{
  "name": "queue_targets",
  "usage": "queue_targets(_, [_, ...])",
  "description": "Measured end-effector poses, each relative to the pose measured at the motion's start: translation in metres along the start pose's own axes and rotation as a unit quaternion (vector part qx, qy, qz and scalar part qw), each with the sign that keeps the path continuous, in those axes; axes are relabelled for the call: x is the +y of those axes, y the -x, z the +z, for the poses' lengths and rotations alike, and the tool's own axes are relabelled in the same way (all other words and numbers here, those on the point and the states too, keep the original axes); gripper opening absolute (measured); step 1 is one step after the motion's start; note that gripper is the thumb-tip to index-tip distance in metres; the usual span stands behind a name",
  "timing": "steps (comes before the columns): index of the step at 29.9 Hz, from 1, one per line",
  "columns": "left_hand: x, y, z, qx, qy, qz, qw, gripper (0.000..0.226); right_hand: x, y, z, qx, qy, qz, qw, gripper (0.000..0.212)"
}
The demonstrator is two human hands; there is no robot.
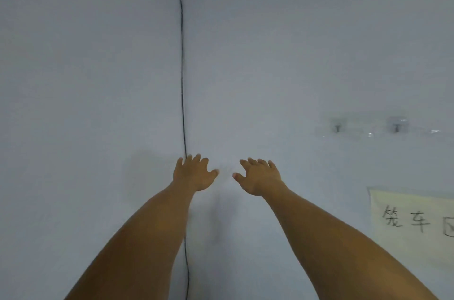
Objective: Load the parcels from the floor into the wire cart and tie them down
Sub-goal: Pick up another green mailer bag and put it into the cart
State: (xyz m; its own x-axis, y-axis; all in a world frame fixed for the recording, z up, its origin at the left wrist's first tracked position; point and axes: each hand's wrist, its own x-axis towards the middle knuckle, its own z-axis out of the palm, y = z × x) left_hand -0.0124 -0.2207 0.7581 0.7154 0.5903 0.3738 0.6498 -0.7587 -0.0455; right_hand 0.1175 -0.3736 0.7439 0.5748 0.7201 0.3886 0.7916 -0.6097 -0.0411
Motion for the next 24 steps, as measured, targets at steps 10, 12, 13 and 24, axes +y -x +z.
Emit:
queue_targets(10, [0.154,-0.064,0.018,-0.001,0.094,0.204,0.974,0.076,0.128,0.049,-0.021,0.025,0.059,0.225,0.972,0.069])
queue_targets(12, [0.171,-0.068,0.023,-0.003,0.108,0.232,0.967,0.076,0.138,0.054,-0.021,0.027,0.072,0.249,0.966,0.068])
queue_targets(13, [0.177,-0.070,0.026,-0.006,0.115,0.244,0.963,0.076,0.141,0.055,-0.021,0.027,0.077,0.258,0.963,0.069])
queue_targets(24, [0.192,-0.093,0.102,-0.051,0.129,0.264,0.955,0.076,0.154,0.046,0.050,0.001,0.076,0.291,0.954,0.069])
